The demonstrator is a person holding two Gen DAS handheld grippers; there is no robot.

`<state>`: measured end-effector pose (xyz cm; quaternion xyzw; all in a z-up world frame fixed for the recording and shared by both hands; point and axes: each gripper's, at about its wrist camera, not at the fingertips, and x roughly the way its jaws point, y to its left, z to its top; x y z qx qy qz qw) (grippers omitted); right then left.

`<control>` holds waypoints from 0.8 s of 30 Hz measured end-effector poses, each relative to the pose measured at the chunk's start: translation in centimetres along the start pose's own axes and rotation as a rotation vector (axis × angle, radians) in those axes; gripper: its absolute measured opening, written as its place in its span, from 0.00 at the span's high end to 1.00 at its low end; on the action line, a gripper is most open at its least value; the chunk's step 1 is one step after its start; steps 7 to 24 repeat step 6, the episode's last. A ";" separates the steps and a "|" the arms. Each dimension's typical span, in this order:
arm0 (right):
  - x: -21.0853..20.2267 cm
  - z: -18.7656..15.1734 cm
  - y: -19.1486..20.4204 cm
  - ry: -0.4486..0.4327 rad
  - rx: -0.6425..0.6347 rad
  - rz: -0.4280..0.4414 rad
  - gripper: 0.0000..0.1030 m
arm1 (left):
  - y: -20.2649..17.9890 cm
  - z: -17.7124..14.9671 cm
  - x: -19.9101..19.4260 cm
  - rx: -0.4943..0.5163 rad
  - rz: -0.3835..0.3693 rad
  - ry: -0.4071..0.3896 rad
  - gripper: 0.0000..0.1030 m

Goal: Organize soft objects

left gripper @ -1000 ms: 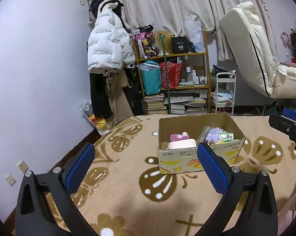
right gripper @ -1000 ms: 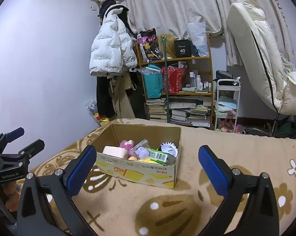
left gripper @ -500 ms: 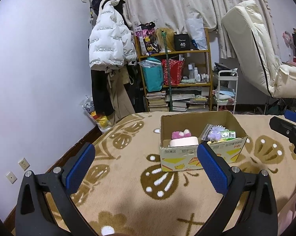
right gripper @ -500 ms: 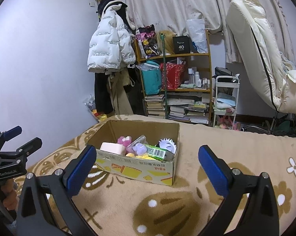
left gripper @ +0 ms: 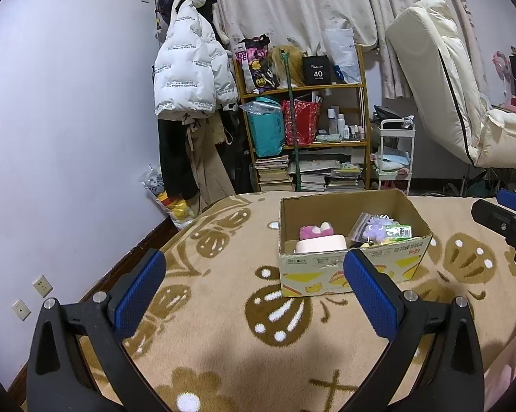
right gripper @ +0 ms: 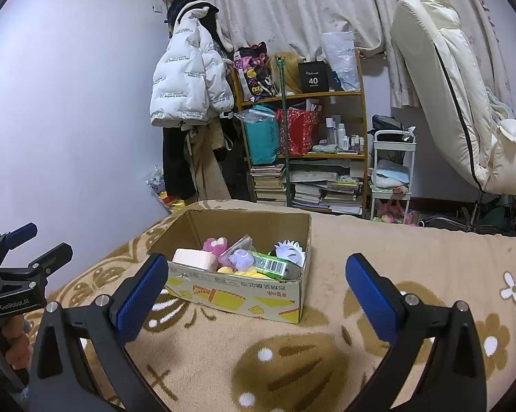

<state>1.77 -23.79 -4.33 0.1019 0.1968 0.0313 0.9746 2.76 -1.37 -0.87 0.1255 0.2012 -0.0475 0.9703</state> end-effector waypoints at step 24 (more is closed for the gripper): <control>-0.1 0.0 -0.1 0.000 0.002 -0.001 0.00 | 0.0 0.0 0.1 0.002 0.001 0.001 0.01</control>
